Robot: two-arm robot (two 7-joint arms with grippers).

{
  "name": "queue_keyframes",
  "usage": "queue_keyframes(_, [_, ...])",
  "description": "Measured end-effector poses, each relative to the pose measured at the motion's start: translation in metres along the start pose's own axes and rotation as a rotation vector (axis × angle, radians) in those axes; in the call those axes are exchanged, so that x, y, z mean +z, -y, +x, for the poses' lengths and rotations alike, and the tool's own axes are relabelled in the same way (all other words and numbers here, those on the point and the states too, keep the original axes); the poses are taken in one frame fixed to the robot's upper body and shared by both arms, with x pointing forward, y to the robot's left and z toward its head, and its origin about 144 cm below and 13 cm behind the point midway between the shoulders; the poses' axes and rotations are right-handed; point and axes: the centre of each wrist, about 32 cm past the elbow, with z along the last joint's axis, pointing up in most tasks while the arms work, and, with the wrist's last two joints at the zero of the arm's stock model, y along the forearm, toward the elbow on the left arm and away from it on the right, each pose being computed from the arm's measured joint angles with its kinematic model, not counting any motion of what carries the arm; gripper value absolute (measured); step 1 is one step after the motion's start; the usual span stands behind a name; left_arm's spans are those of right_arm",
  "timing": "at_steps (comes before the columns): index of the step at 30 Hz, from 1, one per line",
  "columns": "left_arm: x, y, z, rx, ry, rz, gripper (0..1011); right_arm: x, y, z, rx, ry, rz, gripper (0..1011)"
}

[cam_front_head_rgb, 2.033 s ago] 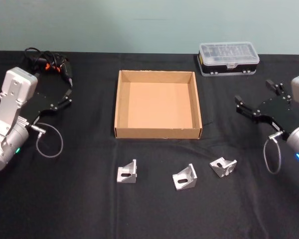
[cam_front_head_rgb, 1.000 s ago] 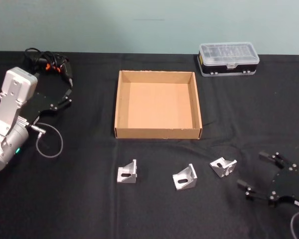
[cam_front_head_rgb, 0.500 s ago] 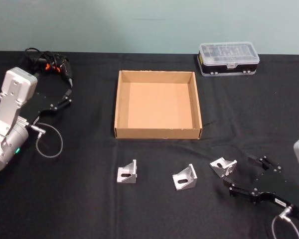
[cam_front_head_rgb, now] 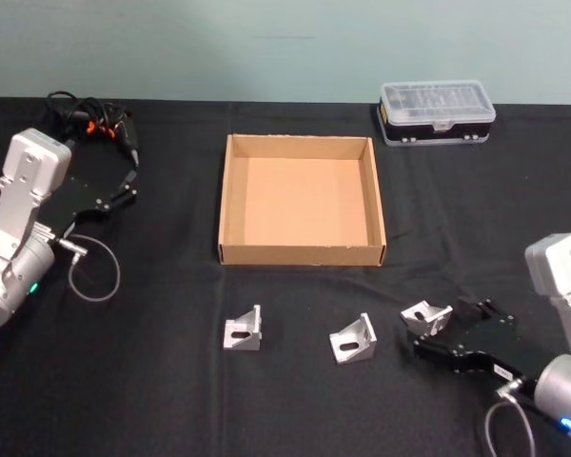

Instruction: Use one hand to pick up the angle iron from the table and place it into the box.

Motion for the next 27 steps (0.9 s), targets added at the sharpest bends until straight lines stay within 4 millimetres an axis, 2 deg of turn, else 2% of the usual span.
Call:
queue_keyframes(14, [0.0,0.0,0.0,0.0,0.0,0.0,1000,0.004,-0.017,-0.007,-0.016,-0.029,-0.023,1003])
queue_keyframes(27, [0.0,0.0,0.0,0.0,0.0,0.0,1000,0.005,-0.02,-0.007,-0.019,-0.038,-0.031,1003])
